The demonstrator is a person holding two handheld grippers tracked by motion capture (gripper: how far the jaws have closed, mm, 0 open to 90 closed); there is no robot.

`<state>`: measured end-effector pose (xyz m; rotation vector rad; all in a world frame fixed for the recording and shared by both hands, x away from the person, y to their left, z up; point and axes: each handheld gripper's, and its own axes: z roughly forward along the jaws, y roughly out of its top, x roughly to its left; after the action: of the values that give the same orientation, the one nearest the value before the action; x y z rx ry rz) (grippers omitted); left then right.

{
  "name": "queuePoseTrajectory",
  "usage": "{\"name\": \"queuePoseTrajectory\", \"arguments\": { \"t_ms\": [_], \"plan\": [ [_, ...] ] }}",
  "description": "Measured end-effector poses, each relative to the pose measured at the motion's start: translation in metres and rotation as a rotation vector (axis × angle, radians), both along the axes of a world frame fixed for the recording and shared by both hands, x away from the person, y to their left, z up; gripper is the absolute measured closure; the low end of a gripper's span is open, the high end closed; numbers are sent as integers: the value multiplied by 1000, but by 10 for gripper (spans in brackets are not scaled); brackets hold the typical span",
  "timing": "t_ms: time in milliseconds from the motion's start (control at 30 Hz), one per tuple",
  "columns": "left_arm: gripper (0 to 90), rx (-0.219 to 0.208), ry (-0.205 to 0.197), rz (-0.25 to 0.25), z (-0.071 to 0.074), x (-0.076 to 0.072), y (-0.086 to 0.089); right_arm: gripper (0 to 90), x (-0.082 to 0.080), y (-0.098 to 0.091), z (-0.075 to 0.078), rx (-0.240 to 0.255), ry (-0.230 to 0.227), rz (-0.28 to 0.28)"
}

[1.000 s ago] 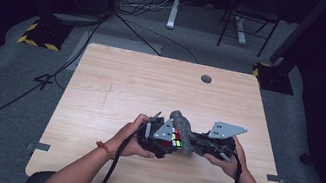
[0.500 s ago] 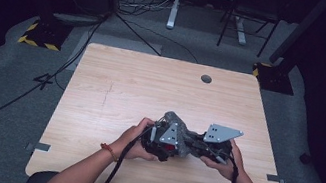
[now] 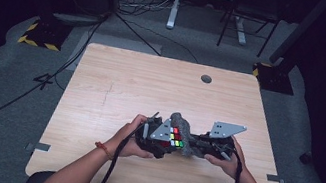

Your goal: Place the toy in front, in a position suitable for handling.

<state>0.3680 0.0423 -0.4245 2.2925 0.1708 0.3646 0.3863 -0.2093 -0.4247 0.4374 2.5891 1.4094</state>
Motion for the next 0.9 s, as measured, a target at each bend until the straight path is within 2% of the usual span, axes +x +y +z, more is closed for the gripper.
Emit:
{"name": "queuePoseTrajectory", "arguments": {
  "t_ms": [33, 67, 200, 233, 267, 367, 467, 567, 600, 667, 700, 733, 767, 800, 867, 900],
  "plan": [
    [336, 3, 0, 1, -1, 0, -1, 810, -5, 2, 5, -20, -44, -11],
    [336, 8, 12, 4, -2, 1, -1, 810, -8, 2, 8, -17, -65, -12],
    [336, 38, 20, 8, -6, 1, -6, 810, -18, 7, 15, -6, -89, 21],
    [336, 51, 19, 1, -8, 0, -9, 810, -25, 14, 17, -21, -109, 57],
    [336, 70, 12, -8, -12, -2, -14, 809, -28, 17, 18, -35, -127, 65],
    [336, 75, 23, -23, -15, -3, -20, 808, -33, 20, 20, -2, -118, 92],
    [335, 74, 35, -32, -17, -3, -24, 806, -34, 21, 22, 9, -125, 93],
    [335, 77, 36, -35, -18, -3, -26, 804, -33, 23, 22, 13, -140, 68],
    [336, 77, 37, -36, -18, -3, -26, 804, -29, 21, 20, 19, -123, 39],
    [336, 70, 35, -36, -15, -4, -24, 805, -24, 18, 18, -5, -129, -2],
    [336, 70, 35, -36, -15, -4, -24, 805, -24, 18, 18, -5, -129, -2],
    [336, 63, 24, -30, -12, -5, -20, 805, -19, 13, 15, -12, -118, -31],
    [336, 63, 24, -30, -12, -5, -20, 805, -19, 13, 15, -12, -118, -31],
    [336, 58, 19, -28, -9, -5, -18, 806, -11, 7, 10, -33, -98, -65],
    [336, 37, 20, -23, -6, -5, -13, 805, -8, 4, 8, -33, -85, -71],
    [336, 26, 16, -19, -3, -4, -10, 806, -1, 0, 2, -45, -55, -87]
  ]
}}
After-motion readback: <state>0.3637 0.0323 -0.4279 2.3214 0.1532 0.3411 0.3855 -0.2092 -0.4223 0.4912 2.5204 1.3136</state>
